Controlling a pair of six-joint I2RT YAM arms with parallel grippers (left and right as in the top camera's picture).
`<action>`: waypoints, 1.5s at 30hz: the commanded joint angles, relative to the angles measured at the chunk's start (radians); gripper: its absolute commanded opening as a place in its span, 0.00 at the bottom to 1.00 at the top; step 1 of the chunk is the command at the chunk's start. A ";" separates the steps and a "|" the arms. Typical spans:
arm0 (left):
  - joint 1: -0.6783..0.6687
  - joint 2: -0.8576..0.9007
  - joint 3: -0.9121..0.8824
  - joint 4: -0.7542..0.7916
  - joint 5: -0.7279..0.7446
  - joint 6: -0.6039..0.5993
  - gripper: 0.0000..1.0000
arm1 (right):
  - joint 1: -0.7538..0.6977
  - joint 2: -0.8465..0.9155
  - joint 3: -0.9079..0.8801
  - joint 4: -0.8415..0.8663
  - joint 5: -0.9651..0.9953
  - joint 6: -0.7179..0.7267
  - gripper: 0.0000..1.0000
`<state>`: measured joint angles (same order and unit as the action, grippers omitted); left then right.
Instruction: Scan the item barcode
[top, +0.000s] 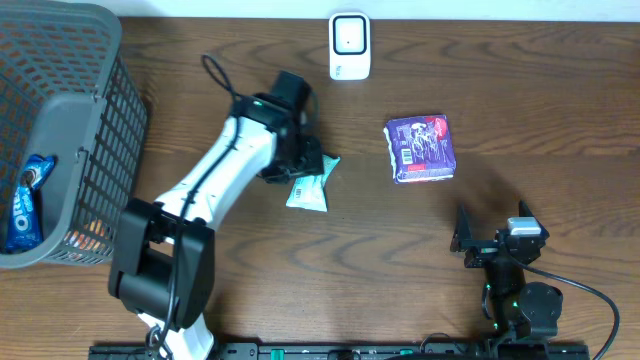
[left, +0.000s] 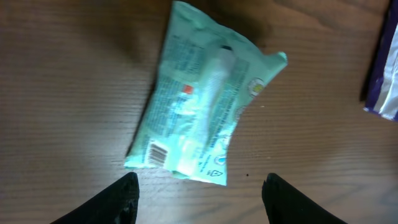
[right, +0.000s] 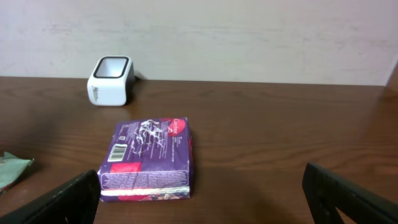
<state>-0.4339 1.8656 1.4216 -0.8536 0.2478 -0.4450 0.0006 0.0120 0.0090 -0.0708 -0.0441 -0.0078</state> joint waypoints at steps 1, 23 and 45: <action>-0.047 0.037 -0.011 0.010 -0.127 -0.004 0.65 | -0.012 -0.005 -0.003 -0.002 0.009 0.014 0.99; -0.095 0.186 -0.001 0.222 -0.180 -0.014 0.19 | -0.012 -0.004 -0.003 -0.002 0.009 0.014 0.99; -0.217 0.209 -0.001 0.535 -0.132 -0.239 0.77 | -0.012 -0.005 -0.003 -0.002 0.009 0.014 0.99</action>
<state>-0.6590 2.0556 1.4178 -0.3202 0.1226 -0.6777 0.0010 0.0120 0.0090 -0.0708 -0.0441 -0.0078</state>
